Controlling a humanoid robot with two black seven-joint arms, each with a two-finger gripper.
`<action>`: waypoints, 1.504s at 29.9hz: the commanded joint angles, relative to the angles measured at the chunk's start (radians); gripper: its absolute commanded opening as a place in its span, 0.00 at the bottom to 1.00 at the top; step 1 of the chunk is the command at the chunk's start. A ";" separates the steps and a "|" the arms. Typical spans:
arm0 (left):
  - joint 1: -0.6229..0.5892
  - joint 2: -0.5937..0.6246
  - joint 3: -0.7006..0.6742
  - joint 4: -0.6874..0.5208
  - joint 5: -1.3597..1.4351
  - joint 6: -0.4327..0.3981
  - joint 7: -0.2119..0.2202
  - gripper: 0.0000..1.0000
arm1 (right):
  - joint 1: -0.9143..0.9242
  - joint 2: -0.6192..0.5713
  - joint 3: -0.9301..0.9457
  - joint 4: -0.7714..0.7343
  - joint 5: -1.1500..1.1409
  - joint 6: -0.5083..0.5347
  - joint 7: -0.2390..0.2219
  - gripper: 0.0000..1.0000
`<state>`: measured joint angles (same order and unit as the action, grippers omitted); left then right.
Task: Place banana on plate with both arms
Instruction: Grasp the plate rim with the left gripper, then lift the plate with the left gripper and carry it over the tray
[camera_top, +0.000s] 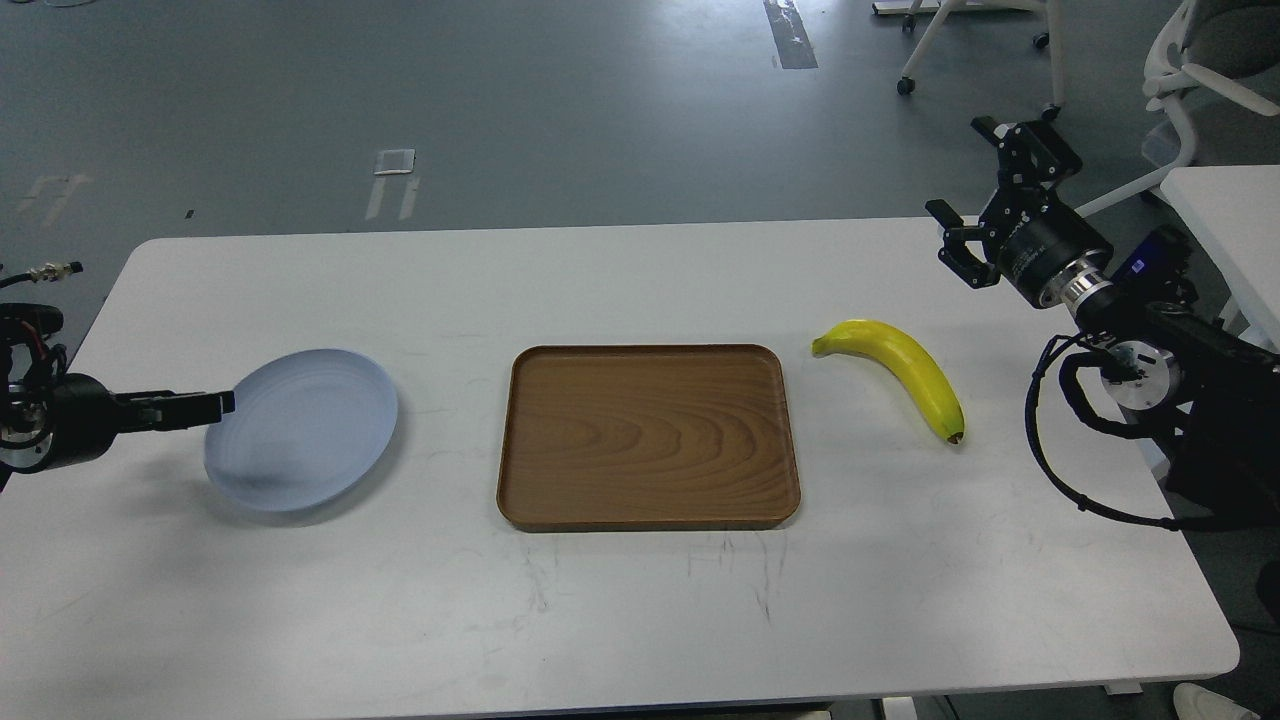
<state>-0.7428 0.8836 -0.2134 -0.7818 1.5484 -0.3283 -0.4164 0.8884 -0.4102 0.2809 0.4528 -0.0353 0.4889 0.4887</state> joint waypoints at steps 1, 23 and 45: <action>0.020 -0.008 0.000 0.006 -0.001 0.005 0.001 0.99 | 0.000 -0.001 0.000 0.000 0.000 0.000 0.000 1.00; 0.045 -0.086 0.000 0.073 -0.053 0.006 0.005 0.61 | -0.002 0.007 0.000 -0.002 0.000 0.000 0.000 1.00; -0.004 -0.061 -0.003 0.044 -0.079 0.015 -0.005 0.00 | 0.000 0.005 0.000 -0.002 0.000 0.000 0.000 1.00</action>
<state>-0.7192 0.8154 -0.2143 -0.7200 1.4699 -0.3061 -0.4138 0.8887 -0.4024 0.2807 0.4509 -0.0362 0.4889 0.4887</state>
